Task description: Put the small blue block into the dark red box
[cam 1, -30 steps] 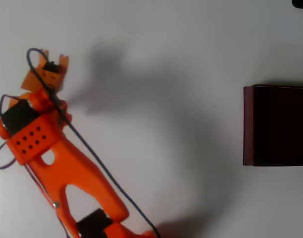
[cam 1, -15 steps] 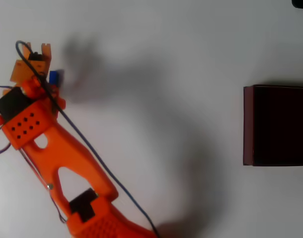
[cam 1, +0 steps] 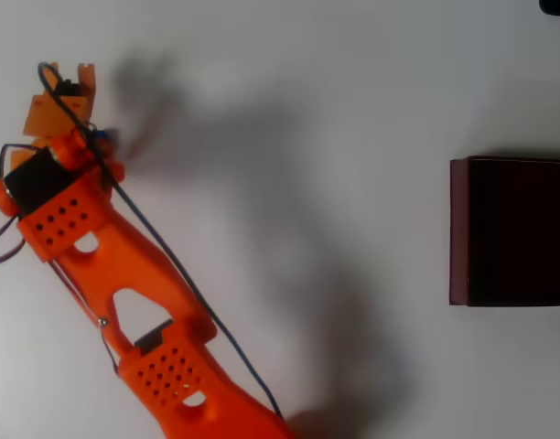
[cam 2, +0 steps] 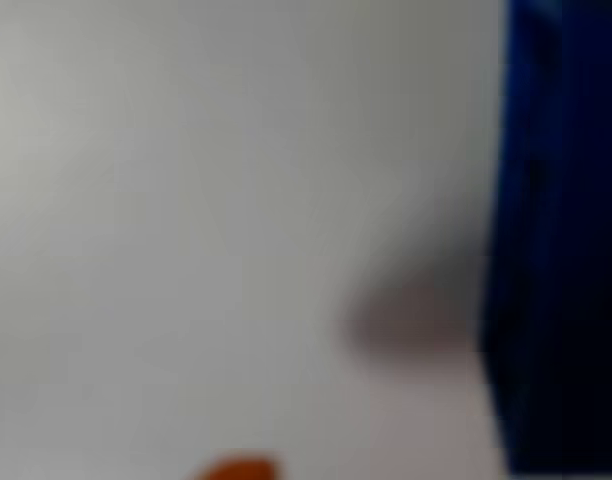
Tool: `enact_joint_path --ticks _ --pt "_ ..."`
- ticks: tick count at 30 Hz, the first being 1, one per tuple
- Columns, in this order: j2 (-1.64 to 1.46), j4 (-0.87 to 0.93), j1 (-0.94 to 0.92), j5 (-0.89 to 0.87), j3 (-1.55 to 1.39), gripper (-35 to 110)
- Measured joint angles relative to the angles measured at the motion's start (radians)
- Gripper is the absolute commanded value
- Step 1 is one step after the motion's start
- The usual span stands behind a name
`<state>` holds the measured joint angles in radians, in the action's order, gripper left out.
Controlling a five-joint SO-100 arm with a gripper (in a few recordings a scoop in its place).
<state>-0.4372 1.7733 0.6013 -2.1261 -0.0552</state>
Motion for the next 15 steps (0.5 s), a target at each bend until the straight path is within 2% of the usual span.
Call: enact_joint_path --ticks 15 --pt "0.086 0.0 -0.041 0.006 0.092 23"
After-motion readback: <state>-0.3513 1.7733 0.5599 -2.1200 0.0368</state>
